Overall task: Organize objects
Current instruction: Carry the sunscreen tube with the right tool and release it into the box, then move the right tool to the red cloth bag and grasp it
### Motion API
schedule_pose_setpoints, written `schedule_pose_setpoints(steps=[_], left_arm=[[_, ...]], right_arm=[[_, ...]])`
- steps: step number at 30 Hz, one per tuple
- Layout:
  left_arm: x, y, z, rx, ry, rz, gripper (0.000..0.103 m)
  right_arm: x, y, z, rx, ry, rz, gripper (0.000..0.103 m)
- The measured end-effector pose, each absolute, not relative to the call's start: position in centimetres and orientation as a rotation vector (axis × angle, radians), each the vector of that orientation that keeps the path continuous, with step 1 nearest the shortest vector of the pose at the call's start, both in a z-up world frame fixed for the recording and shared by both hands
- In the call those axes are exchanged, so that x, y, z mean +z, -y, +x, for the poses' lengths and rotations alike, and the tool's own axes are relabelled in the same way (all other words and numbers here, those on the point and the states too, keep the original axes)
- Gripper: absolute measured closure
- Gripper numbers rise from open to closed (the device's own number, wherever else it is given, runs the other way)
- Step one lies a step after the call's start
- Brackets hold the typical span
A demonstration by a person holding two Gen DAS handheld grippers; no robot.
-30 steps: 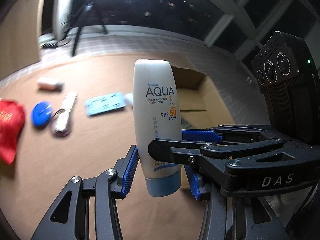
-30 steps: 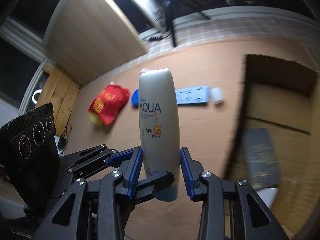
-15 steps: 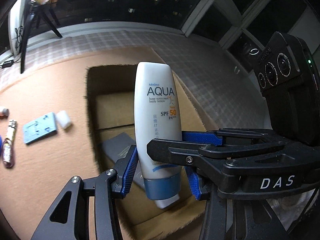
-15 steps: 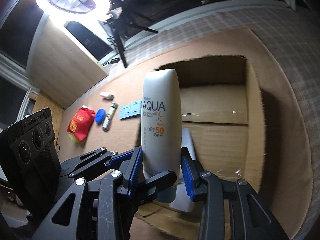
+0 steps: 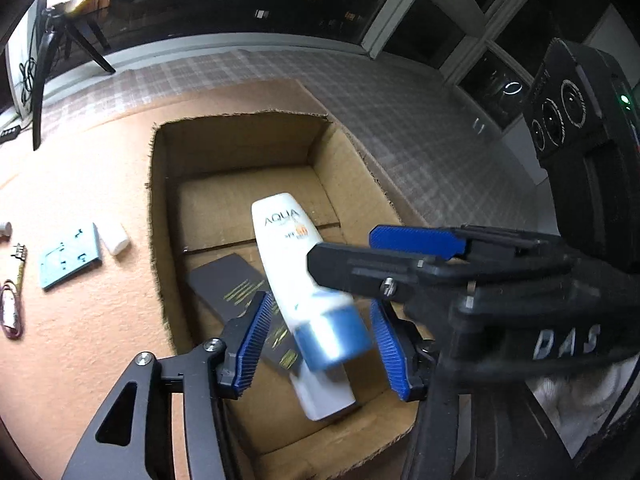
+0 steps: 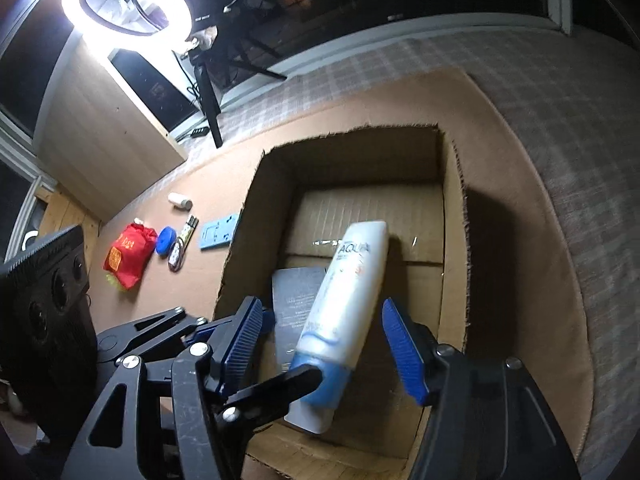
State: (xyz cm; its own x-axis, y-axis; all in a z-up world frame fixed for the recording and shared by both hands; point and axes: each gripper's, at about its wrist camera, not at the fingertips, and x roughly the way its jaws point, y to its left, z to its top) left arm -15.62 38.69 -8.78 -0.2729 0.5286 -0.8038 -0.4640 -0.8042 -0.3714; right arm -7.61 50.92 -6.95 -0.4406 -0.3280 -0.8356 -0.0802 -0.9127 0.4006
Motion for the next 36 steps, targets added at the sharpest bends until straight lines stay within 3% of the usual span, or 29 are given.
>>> schedule_pose_setpoints(steps=[14, 25, 36], left_arm=[[-6.4, -26.3, -12.3, 2.286, 0.181, -1.339, 0.039], [-7.7, -8.8, -5.7, 2.505, 0.271, -1.450, 0.030], [-8.7, 6.0, 0.8, 2.690, 0.464, -1.546, 0.021]], right_arm=[[-4.9, -44.7, -9.1, -2.532, 0.501, 1.483, 0.044], [-3.9, -29.0, -14.2, -2.393, 0.174, 1.448, 0.043], [-5.2, -15.3, -22.0, -2.238, 0.049, 1.501, 0.043]])
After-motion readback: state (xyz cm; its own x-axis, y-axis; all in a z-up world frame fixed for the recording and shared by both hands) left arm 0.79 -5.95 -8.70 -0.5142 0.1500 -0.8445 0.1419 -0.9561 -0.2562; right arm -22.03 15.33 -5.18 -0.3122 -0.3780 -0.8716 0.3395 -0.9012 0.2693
